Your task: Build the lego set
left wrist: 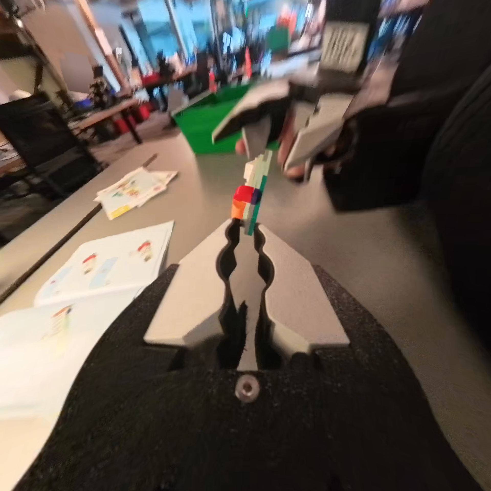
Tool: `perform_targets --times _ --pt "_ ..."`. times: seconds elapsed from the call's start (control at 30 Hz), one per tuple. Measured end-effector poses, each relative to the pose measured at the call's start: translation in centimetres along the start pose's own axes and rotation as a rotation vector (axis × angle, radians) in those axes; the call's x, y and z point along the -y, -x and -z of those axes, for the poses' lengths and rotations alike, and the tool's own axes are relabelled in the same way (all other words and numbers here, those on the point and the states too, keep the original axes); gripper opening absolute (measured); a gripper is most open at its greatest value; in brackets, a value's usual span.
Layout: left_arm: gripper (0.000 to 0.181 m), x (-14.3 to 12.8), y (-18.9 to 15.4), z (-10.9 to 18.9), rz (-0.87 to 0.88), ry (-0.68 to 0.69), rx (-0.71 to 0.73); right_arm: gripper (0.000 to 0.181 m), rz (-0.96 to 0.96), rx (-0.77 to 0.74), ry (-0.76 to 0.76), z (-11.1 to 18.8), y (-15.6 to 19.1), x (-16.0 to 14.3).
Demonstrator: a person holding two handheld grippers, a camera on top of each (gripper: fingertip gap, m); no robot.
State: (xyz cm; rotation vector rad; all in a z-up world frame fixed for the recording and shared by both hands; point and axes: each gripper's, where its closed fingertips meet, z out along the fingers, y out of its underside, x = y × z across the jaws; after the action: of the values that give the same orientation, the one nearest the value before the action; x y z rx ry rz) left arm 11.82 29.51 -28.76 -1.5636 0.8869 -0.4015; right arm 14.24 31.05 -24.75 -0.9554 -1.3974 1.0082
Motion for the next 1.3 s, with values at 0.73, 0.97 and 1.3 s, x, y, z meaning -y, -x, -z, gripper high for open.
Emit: perform_targets --times 0.73,0.97,1.3 --pt "0.008 -5.2 -0.6 -1.7 -0.189 0.333 0.028 0.015 0.531 0.097 0.606 -2.5 3.3 -7.2" --pt "0.008 -5.8 -1.2 -1.9 -0.176 0.340 -0.012 0.025 0.436 0.139 0.645 -2.2 3.5 -7.8" --pt "0.008 -5.9 -1.3 -1.8 -0.154 0.327 -0.027 0.018 0.360 0.171 0.665 -2.0 3.7 -8.3"
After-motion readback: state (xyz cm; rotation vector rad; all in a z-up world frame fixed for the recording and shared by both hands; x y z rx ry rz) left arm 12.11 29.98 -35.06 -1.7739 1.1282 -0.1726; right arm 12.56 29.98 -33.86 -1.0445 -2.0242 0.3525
